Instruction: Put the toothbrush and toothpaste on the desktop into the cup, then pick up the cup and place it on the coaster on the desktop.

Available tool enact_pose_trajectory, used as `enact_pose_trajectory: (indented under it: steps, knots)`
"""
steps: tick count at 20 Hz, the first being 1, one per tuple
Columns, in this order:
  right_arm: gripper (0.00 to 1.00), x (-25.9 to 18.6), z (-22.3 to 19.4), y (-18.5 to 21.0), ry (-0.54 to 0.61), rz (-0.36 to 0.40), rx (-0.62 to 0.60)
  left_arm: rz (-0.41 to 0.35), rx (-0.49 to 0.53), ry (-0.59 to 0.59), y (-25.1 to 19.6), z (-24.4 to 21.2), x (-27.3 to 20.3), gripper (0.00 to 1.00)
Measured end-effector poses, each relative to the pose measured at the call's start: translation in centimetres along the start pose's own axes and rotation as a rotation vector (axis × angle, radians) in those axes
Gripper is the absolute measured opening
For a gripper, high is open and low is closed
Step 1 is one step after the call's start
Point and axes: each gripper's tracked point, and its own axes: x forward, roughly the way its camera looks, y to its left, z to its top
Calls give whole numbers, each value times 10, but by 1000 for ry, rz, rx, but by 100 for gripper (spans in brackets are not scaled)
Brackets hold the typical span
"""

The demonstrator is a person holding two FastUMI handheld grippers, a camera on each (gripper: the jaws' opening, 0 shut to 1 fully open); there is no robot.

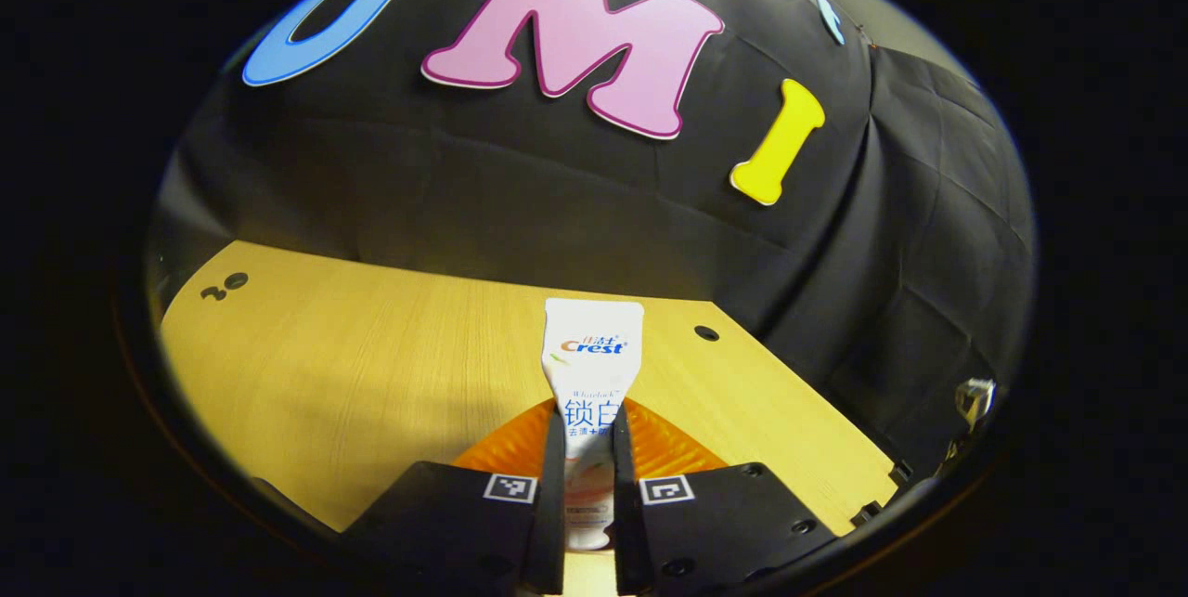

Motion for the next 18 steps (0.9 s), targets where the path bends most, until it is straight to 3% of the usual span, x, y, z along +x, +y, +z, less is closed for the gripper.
enact_pose_trajectory:
  steps: [5,6,7,8,9,10,11,16,18]
  knots:
    - [10,-25,67,10,-215,88,61,-44,-25,48,-5,-14,-11,30]
    - [10,-30,77,12,-239,97,69,-50,-36,60,-7,-17,-13,35]
    - [10,-37,89,13,-271,105,74,-43,-43,79,-6,-22,-17,51]
    - [10,-43,99,14,-296,109,74,-35,-42,87,-7,-24,-21,45]
    - [10,-47,109,16,-320,116,74,-33,-37,83,-8,-24,-23,50]
    - [10,-51,119,20,-344,127,76,-30,-30,78,-8,-22,-27,41]
    - [10,-56,129,24,-368,139,80,-24,-22,74,-8,-22,-33,53]
    - [10,-80,172,60,-498,263,56,28,17,39,1,-6,-71,61]
    - [10,-82,185,76,-527,309,43,40,12,26,4,-2,-95,75]
